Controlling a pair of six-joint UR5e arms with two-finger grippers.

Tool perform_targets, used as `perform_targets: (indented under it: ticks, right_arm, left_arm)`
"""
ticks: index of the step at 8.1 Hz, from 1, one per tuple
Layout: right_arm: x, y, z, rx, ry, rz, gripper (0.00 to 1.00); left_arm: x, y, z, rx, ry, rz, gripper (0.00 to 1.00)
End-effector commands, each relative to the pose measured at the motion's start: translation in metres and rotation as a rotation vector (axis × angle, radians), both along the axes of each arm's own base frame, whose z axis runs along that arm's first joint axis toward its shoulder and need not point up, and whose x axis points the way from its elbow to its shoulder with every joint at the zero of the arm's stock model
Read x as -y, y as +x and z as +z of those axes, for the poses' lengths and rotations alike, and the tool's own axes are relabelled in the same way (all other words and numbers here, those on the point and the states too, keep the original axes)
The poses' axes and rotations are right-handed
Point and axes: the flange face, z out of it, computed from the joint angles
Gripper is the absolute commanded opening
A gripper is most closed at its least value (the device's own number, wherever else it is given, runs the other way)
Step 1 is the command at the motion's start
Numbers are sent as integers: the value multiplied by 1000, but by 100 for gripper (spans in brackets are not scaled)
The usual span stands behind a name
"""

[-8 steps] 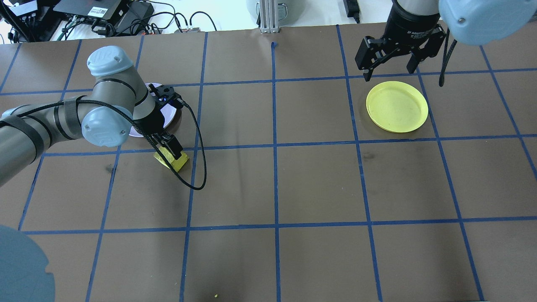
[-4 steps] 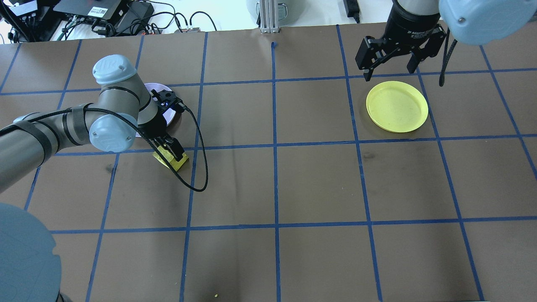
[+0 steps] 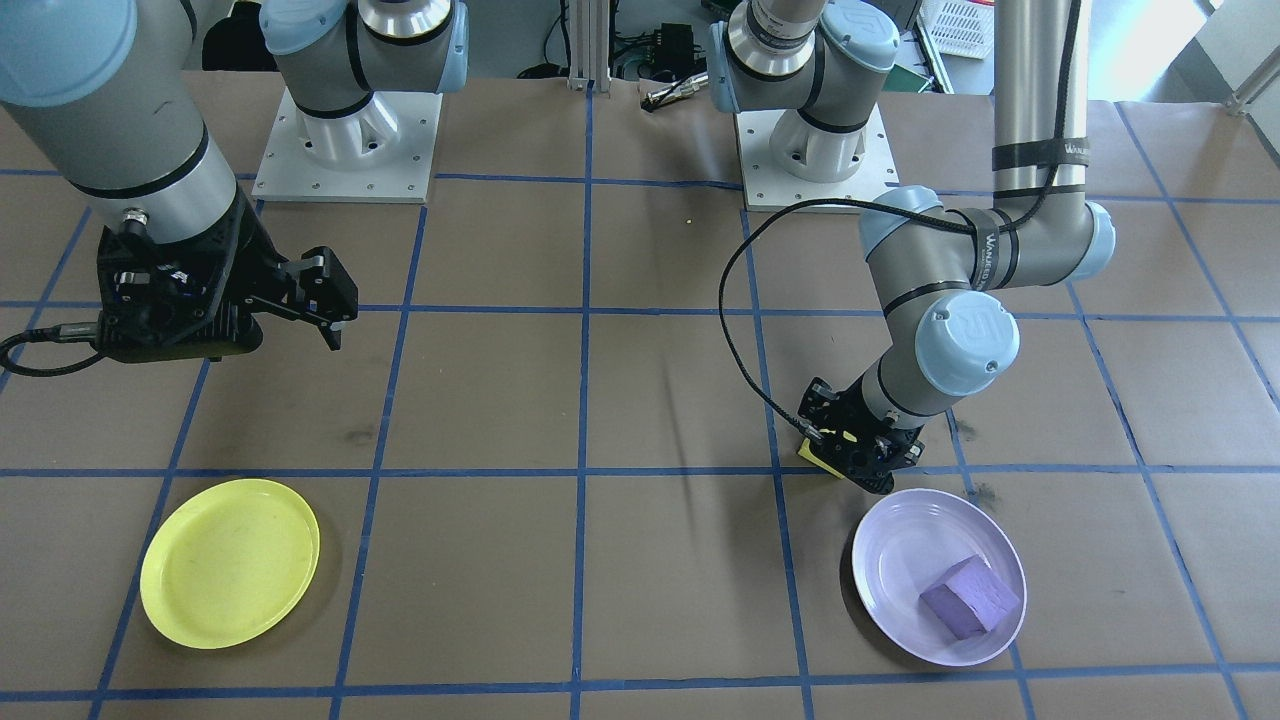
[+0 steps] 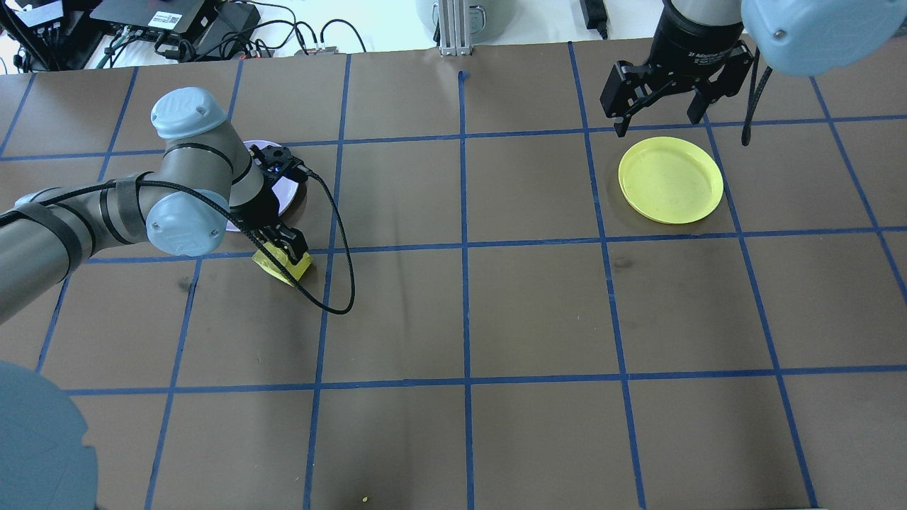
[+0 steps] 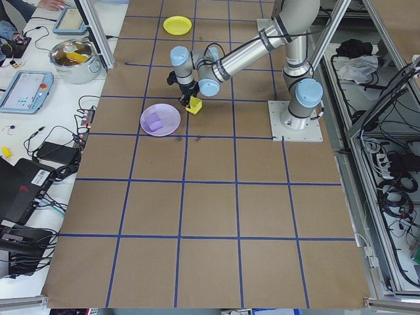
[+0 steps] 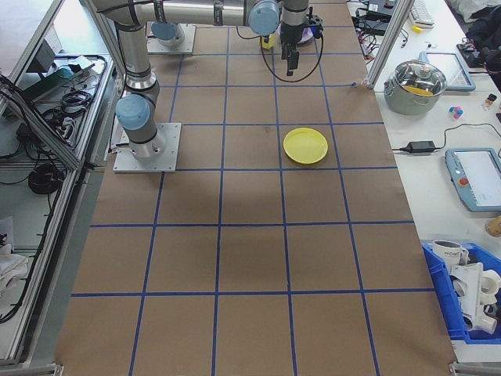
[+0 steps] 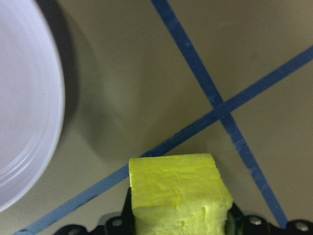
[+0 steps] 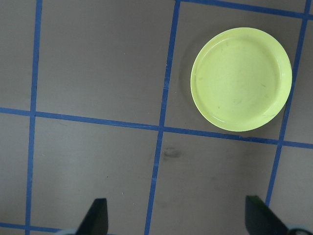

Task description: Sort blocks by color into plates

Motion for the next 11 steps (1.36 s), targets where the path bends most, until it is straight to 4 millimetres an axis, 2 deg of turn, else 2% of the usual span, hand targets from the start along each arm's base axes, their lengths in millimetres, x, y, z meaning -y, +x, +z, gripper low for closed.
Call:
perform_targets:
  ticks: [1, 2, 3, 5, 6, 8, 9, 10, 11]
  right_arm:
    - [0, 0, 0, -1, 0, -1, 100]
    - [0, 0, 0, 1, 0, -1, 100]
    - [0, 0, 0, -1, 0, -1, 100]
    - [-1, 0, 2, 1, -2, -15, 100]
    - [-1, 0, 2, 1, -2, -15, 100]
    - [-1, 2, 2, 13, -3, -13, 100]
    - [-1, 8, 1, 71, 2, -16, 100]
    - [-1, 8, 1, 78, 0, -17, 100]
    - [-1, 8, 1, 75, 0, -14, 100]
  left_arm:
    - [-14, -60, 30, 30, 47, 305, 0]
    - [-15, -99, 49, 62, 69, 358, 0]
    - [-4, -129, 66, 67, 54, 474, 0]
    - [-2, -203, 74, 34, 68, 550, 0]
    - [-7, -229, 66, 24, 95, 613, 0]
    - [-50, -295, 57, 62, 109, 604, 0]
    - [-60, -313, 55, 73, 109, 609, 0]
    - [-62, -315, 52, 73, 117, 616, 0]
    - [-62, -320, 39, 85, 121, 629, 0]
